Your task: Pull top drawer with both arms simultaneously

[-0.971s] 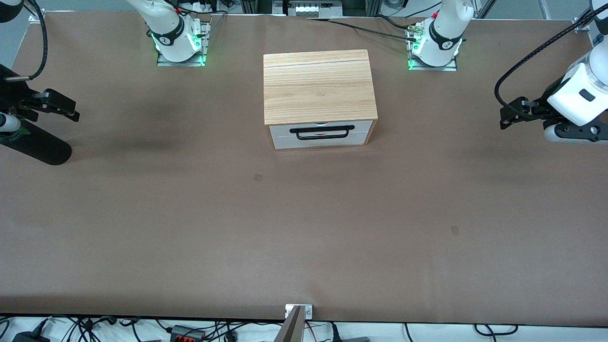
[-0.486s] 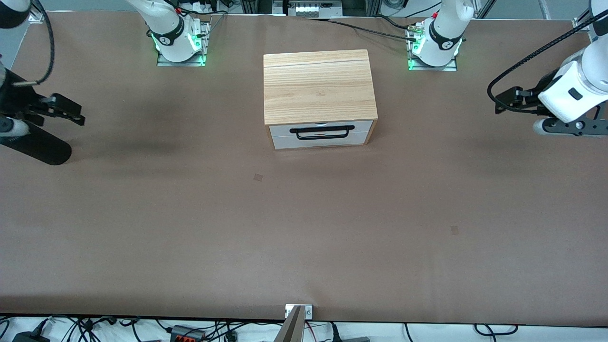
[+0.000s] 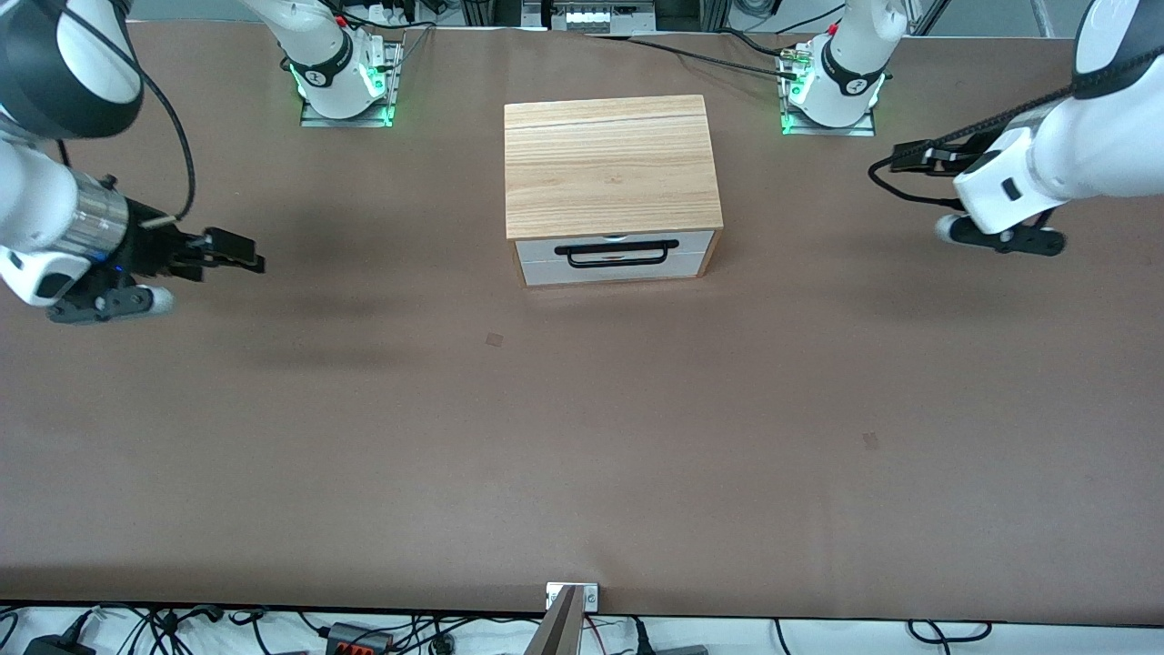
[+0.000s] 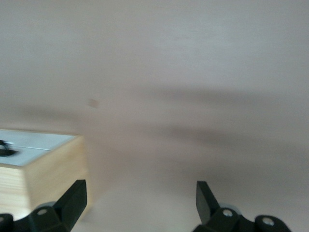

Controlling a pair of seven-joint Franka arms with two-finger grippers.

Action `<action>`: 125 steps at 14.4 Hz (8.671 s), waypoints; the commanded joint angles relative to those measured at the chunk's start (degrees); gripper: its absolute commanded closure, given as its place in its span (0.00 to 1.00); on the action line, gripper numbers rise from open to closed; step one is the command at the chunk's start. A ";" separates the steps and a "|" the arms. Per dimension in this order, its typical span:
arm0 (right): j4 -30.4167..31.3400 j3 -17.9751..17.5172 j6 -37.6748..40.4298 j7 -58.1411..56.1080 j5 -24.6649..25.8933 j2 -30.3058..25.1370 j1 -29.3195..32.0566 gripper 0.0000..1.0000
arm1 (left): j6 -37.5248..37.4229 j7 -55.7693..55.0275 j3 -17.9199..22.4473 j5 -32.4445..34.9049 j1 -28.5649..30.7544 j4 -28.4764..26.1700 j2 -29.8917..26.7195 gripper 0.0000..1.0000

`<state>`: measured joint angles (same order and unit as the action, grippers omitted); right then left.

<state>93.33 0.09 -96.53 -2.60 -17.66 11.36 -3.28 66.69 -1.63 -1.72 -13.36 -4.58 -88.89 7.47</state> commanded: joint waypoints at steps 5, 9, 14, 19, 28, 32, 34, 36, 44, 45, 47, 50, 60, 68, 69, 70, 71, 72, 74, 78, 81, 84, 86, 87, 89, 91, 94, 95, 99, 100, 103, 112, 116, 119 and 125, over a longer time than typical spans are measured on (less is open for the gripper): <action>-0.78 0.00 -2.52 -17.98 -25.14 12.27 -0.23 0.00 | 16.95 11.72 0.14 -22.37 0.27 -12.68 2.46 0.00; 0.89 -0.62 1.94 -36.14 -38.02 19.82 -1.11 0.00 | 26.98 25.06 -0.03 -35.29 -0.26 -20.51 3.86 0.00; 1.06 -0.70 2.75 -41.17 -45.77 24.14 -8.22 0.00 | 28.14 40.27 -0.30 -51.39 -0.26 -21.93 11.67 0.00; 0.80 -2.72 2.75 -46.00 -54.75 28.10 -11.04 0.00 | 31.39 48.99 -3.99 -62.49 -0.26 -27.12 14.23 0.00; -1.66 -5.19 2.66 -48.82 -65.13 34.87 -15.17 0.00 | 31.31 64.64 -8.21 -74.70 -0.26 -32.04 22.31 0.08; -1.75 -5.19 2.66 -49.43 -64.96 36.19 -16.32 0.10 | 31.13 66.30 -8.21 -75.15 -0.26 -32.04 23.72 0.13; -1.75 -5.19 2.75 -51.35 -64.96 36.37 -16.93 0.24 | 31.13 68.06 -8.21 -75.15 -0.34 -31.96 24.95 0.23; -1.75 -5.19 2.66 -51.54 -64.78 37.07 -17.02 0.38 | 31.13 68.34 -8.21 -75.15 -0.35 -32.04 25.22 0.45; -1.75 -5.19 2.93 -53.82 -62.33 37.77 -17.37 0.76 | 30.69 68.07 -8.21 -75.15 -0.52 -31.96 25.92 0.91; -1.75 -5.19 3.54 -53.74 -62.15 37.77 -17.11 0.77 | 30.69 67.98 -8.21 -75.15 -0.52 -31.96 25.92 0.92; -1.84 -4.75 6.78 -53.65 -61.97 37.69 -17.02 0.81 | 30.69 67.90 -8.21 -75.15 -0.52 -31.96 25.92 0.94; -3.86 -4.57 7.32 -53.91 -61.97 37.86 -16.06 0.86 | 30.69 67.72 -8.21 -75.15 -0.52 -31.87 25.92 0.95; -7.46 -4.57 1.27 -55.85 -63.98 39.18 -14.74 0.86 | 30.78 61.66 -8.03 -74.88 0.00 -23.45 29.87 0.98; -14.31 -4.57 -6.30 -56.46 -69.00 42.87 -14.82 0.86 | 31.04 56.92 -6.98 -74.18 0.71 -13.95 34.79 0.97; -14.84 -4.57 -6.30 -56.37 -69.26 42.87 -14.65 0.86 | 31.04 56.13 -6.89 -74.09 0.71 -12.81 35.50 0.97; -15.19 -4.57 -6.30 -56.46 -70.66 42.87 -14.13 0.86 | 31.13 55.77 -6.89 -74.09 0.80 -11.49 36.29 0.97; -15.63 -4.57 -6.30 -56.37 -71.45 42.87 -13.95 0.86 | 31.13 55.77 -6.89 -74.09 0.80 -10.69 36.82 0.97; -15.64 -4.57 -6.30 -56.37 -71.55 42.87 -14.03 0.84 | 31.13 55.59 -6.89 -74.09 0.80 -9.90 37.08 0.97; -15.64 -4.57 -6.30 -56.46 -71.55 42.96 -14.12 0.78 | 31.13 54.98 -6.28 -74.00 0.71 -9.63 37.26 0.96; -15.64 -4.57 -6.30 -56.46 -71.55 43.31 -14.12 0.64 | 31.13 55.59 -6.28 -73.74 0.71 -10.42 37.26 0.00; -15.64 -4.57 -6.30 -55.41 -71.64 43.31 -13.42 0.21 | 31.04 54.98 -6.28 -73.65 0.88 -10.42 37.00 0.00; -15.64 -4.57 -6.39 -55.23 -71.64 43.05 -12.19 0.21 | 31.04 54.45 -6.10 -73.57 1.06 -10.34 36.56 0.00; -15.72 -4.48 -8.40 -51.30 -71.38 42.70 -11.23 0.21 | 31.13 51.30 -5.66 -70.95 0.97 -9.73 35.77 0.00; -16.25 -3.96 -9.19 -48.93 -71.20 42.69 -11.13 0.20 | 31.22 49.37 -4.88 -67.80 0.97 -9.02 35.25 0.00; -17.04 -0.11 -8.94 -44.62 -71.02 42.61 -11.22 0.20 | 31.13 45.42 -3.73 -61.12 1.06 -6.22 34.28 0.00; -17.30 2.27 -9.29 -38.65 -70.06 41.82 -11.31 0.17 | 31.13 41.72 -2.50 -53.13 1.06 -3.23 33.48 0.00; -22.21 5.62 -9.11 -24.43 -64.19 41.73 -11.40 0.14 | 31.13 34.00 -2.23 -39.24 0.97 0.90 33.05 0.00; -23.71 6.32 -8.94 -20.12 -60.86 41.73 -11.22 0.14 | 31.13 30.23 -2.23 -34.94 1.06 1.96 31.91 0.00; -28.98 13.51 -8.68 -3.24 -53.01 40.86 -11.31 0.02 | 27.73 14.31 -2.41 -12.98 0.71 8.80 28.48 0.00; -29.26 15.88 -8.50 -0.76 -51.44 40.24 -11.31 0.00 | 25.70 12.63 -2.58 -7.79 0.53 11.52 28.47 0.00; -29.26 22.83 -6.05 1.02 -43.72 37.60 -11.66 0.00 | 17.71 8.94 -2.50 4.79 0.36 17.60 27.69 0.00; -29.00 39.12 2.05 1.11 -37.91 33.31 -10.87 0.00 | 6.63 6.29 -3.55 23.38 -0.35 27.69 18.19 0.00; -24.35 35.09 1.97 1.11 -18.87 24.00 -10.34 0.00 | 3.71 5.76 -2.50 23.12 0.00 29.75 15.40 0.00; -20.76 29.64 1.79 1.11 -1.56 16.80 -10.17 0.00 | 6.24 2.08 -2.50 21.37 0.62 21.35 11.01 0.00; -5.03 13.47 1.08 1.46 15.36 0.97 -4.21 0.00 | 32.85 2.24 -0.49 12.66 4.76 -14.42 -12.19 0.00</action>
<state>79.44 19.70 -94.18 -1.89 -5.27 19.57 -11.31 90.77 0.40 -3.71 0.72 0.40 -86.66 7.26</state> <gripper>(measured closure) 0.000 0.000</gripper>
